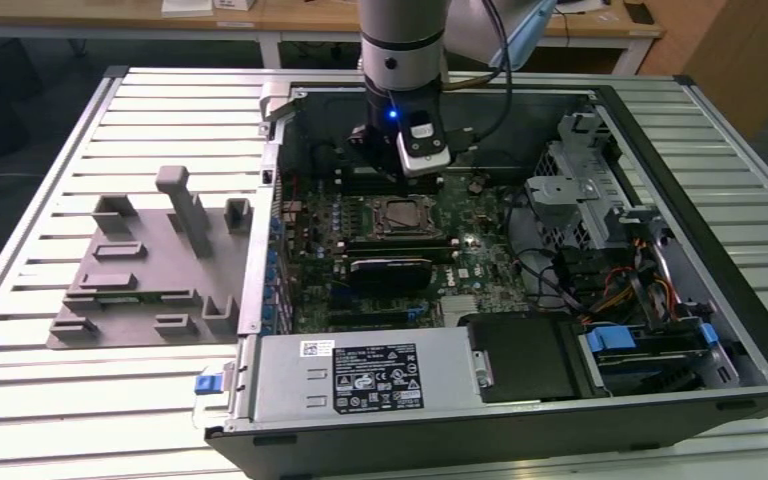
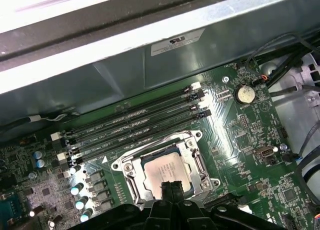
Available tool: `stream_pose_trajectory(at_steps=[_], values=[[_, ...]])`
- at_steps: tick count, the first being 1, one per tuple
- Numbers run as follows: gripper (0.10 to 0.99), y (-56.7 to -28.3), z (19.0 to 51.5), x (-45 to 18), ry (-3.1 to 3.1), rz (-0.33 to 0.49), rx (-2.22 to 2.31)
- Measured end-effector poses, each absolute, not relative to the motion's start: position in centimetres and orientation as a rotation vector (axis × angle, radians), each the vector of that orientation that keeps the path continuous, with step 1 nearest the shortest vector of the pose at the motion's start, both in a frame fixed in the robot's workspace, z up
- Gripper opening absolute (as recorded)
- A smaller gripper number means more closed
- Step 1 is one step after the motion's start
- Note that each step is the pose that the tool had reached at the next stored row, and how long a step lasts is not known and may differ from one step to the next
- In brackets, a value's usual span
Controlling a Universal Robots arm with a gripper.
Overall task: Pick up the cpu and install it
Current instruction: 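Install the second cpu locking lever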
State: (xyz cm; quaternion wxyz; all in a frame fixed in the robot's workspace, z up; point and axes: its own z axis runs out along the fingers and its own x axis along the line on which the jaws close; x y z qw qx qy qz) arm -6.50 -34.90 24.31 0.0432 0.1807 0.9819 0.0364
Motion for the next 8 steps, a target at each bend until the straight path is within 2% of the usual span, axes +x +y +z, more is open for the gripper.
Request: stream_pose_trajectory(at_steps=[8], values=[[0.106, -35.58, 24.31, -6.47, 3.003, 0.111, 0.553]])
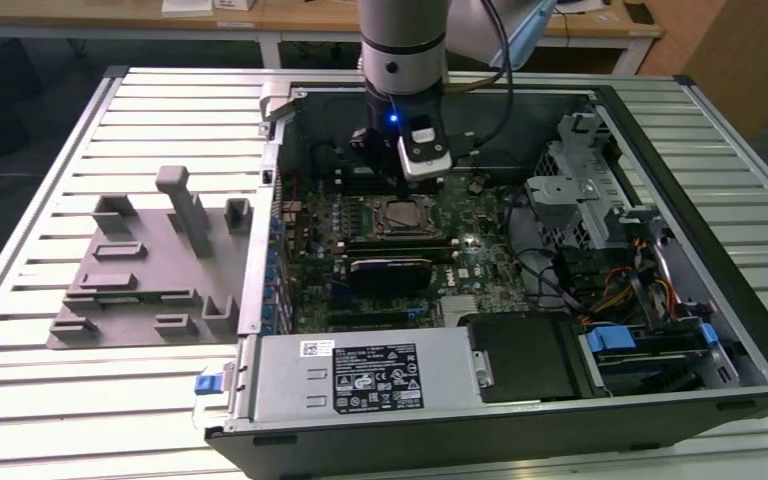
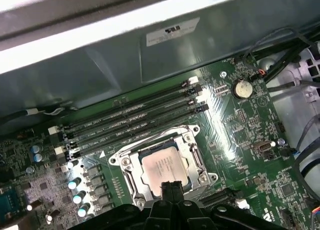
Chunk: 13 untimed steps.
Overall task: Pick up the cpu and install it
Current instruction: 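Install the second cpu locking lever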
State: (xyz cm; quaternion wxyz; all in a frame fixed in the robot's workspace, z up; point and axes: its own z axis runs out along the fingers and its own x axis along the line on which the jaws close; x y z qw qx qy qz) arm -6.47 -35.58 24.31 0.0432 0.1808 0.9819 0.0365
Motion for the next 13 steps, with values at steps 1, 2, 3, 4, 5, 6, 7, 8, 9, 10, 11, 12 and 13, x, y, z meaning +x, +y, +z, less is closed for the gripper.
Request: stream_pose_trajectory(at_steps=[1, 2, 3, 4, 5, 6, 7, 8, 9, 10, 11, 12, 13], values=[[0.106, -35.66, 24.31, -6.47, 3.003, 0.111, 0.553], [0.106, -35.74, 24.31, -6.47, 3.003, 0.112, 0.553], [0.106, -35.82, 24.31, -6.47, 3.003, 0.111, 0.553], [0.106, -35.92, 24.31, -6.47, 3.003, 0.111, 0.553], [0.106, -36.01, 24.31, -6.46, 3.003, 0.111, 0.553], [0.106, -36.11, 24.31, -6.46, 3.003, 0.111, 0.553], [0.106, -36.20, 24.31, -6.46, 3.003, 0.111, 0.553], [0.106, -36.28, 24.31, -6.46, 3.003, 0.111, 0.553], [0.106, -36.36, 24.31, -6.46, 3.003, 0.111, 0.553], [0.106, -36.42, 24.31, -6.46, 3.003, 0.111, 0.553], [0.106, -36.48, 24.31, -6.46, 3.003, 0.111, 0.553], [0.106, -36.53, 24.31, -6.46, 3.003, 0.111, 0.553], [0.106, -36.59, 24.31, -6.46, 3.003, 0.111, 0.553]])
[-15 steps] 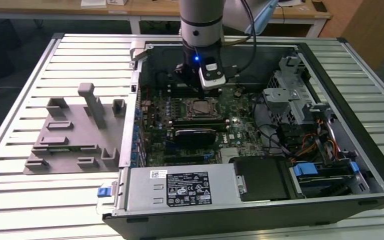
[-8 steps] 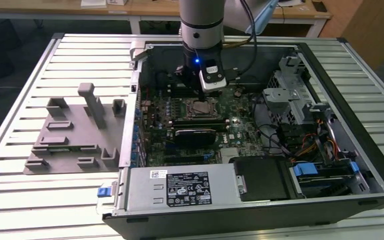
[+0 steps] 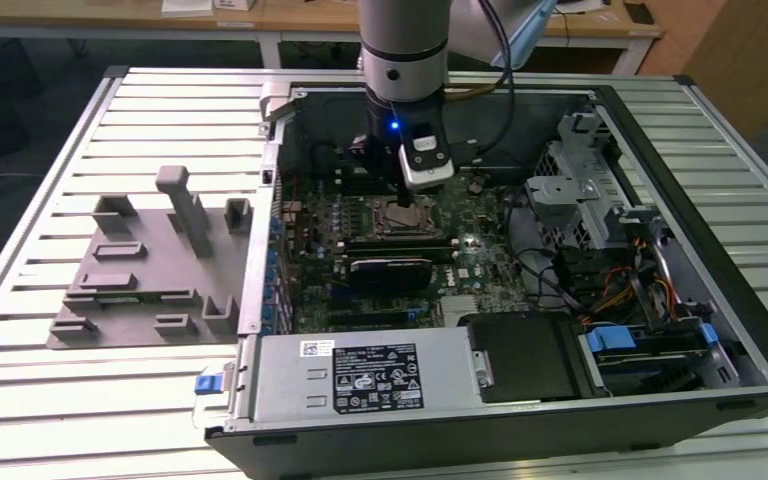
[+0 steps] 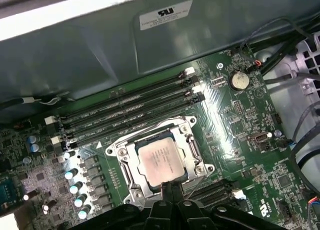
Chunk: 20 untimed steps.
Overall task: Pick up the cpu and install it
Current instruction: 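Install the second cpu locking lever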
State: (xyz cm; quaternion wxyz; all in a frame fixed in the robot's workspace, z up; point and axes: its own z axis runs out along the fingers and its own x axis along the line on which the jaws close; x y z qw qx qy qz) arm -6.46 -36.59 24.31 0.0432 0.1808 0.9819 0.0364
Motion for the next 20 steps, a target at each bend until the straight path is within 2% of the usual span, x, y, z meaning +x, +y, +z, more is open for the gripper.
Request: stream_pose_trajectory(at_steps=[20], values=[[0.106, -38.4, 24.3, -6.5, 3.003, 0.110, 0.553]])
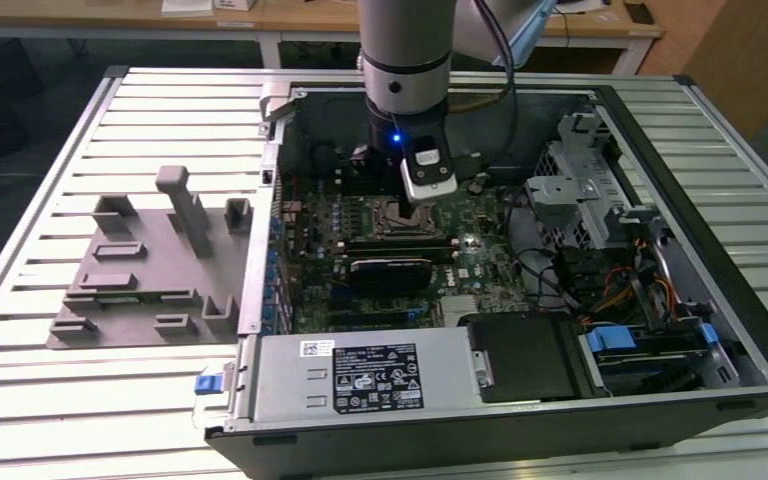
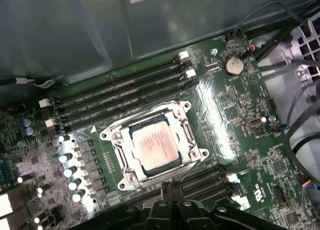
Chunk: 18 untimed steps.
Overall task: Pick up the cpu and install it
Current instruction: 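Install the second cpu locking lever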
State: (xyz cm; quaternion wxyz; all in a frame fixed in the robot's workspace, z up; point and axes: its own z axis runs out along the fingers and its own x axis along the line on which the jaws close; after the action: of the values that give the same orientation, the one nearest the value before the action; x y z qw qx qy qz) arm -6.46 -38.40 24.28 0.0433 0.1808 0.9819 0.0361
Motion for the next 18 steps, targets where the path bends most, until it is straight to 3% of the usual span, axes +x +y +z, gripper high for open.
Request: stream_pose_trajectory(at_steps=[18], values=[[0.106, -39.6, 23.6, -6.5, 3.003, 0.110, 0.553]])
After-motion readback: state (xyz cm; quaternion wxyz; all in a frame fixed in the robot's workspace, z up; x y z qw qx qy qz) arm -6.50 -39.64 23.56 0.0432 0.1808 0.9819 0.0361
